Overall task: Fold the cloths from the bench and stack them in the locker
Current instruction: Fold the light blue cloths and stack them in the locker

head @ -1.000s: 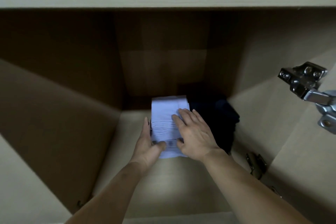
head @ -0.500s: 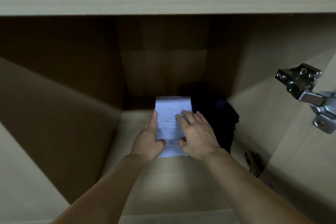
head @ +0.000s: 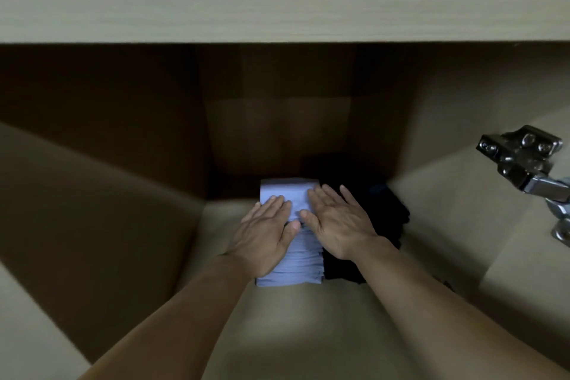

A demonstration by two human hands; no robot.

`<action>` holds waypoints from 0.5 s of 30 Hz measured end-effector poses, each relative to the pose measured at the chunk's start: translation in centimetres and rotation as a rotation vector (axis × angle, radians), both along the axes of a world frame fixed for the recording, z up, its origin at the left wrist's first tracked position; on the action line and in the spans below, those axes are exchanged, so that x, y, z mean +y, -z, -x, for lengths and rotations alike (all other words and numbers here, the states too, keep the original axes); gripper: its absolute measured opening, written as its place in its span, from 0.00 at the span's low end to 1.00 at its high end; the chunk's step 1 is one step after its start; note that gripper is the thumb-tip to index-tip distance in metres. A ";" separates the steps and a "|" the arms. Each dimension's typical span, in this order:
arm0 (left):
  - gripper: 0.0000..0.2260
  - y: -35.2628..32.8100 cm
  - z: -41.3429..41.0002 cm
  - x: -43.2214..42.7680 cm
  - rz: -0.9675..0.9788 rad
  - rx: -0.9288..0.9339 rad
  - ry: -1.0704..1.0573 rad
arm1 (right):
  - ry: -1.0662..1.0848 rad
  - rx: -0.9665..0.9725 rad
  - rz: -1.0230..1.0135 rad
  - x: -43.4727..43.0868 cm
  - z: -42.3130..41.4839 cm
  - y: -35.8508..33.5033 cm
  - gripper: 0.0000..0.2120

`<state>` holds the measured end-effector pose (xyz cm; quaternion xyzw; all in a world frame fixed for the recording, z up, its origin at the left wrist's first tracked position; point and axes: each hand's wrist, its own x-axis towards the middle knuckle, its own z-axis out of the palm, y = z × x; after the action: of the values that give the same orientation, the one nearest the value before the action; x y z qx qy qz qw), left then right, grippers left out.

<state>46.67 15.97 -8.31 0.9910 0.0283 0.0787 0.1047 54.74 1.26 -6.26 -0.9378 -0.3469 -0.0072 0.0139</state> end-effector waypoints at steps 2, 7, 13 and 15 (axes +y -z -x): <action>0.28 0.3 0.1 -0.1 -0.068 0.039 0.008 | 0.012 0.021 0.007 -0.3 0.2 1.0 0.30; 0.27 -0.3 0.5 -0.2 -0.094 0.080 0.018 | 0.003 0.002 0.007 -0.3 0.6 0.8 0.31; 0.28 -3.0 2.5 -0.8 -0.002 0.029 -0.026 | -0.022 -0.058 -0.096 -1.2 2.4 -1.5 0.28; 0.27 -4.1 3.9 -1.1 0.003 0.025 -0.056 | -0.031 -0.077 -0.103 -1.7 3.4 -2.5 0.27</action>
<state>42.77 14.87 -4.20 0.9906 0.0576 0.0691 0.1035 51.38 -0.47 -3.71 -0.9294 -0.3608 -0.0610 0.0490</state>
